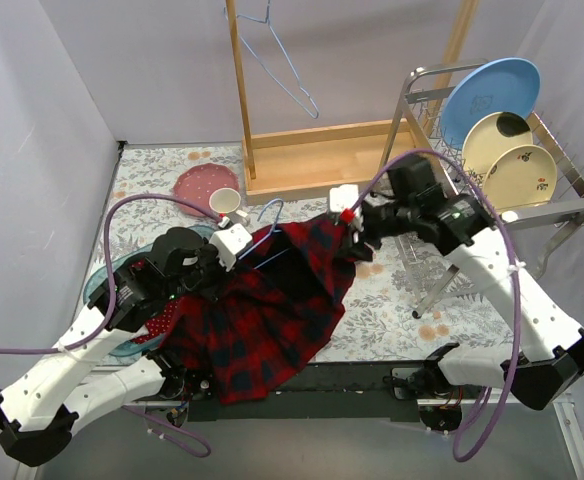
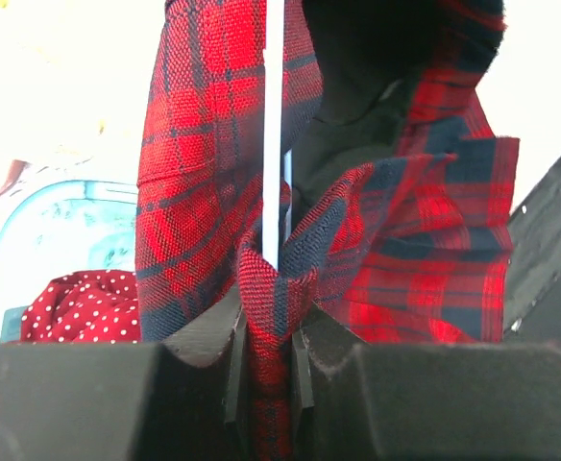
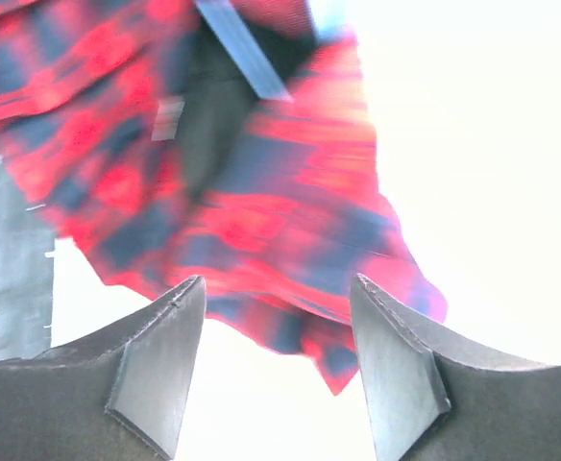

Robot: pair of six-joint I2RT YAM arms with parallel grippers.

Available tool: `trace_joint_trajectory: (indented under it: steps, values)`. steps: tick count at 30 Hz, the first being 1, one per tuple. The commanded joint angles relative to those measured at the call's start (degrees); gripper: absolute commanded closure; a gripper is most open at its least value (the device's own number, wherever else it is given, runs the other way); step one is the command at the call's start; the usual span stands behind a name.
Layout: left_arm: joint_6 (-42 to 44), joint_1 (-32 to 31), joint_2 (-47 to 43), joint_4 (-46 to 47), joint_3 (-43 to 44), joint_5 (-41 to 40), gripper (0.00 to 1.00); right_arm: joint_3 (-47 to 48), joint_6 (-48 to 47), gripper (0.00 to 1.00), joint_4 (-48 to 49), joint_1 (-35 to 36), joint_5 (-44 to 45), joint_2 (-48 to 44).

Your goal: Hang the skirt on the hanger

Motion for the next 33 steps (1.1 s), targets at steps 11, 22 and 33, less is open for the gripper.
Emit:
trace_joint_trajectory:
  steps: [11,22,33]
  values:
    - [6.28,0.33,-3.83,5.95,-0.33,10.56,1.00,10.11,-23.67,0.29,-9.04,-5.88,-15.26,16.04]
    - [6.54,0.33,-7.17,8.94,-0.33,11.61,1.00,8.11,-29.23,0.41,-16.62,-2.37,-24.76,22.64]
    - [4.26,0.33,-9.98,11.58,-0.86,8.11,0.98,5.05,-16.60,0.99,-10.32,-3.50,-20.64,17.30]
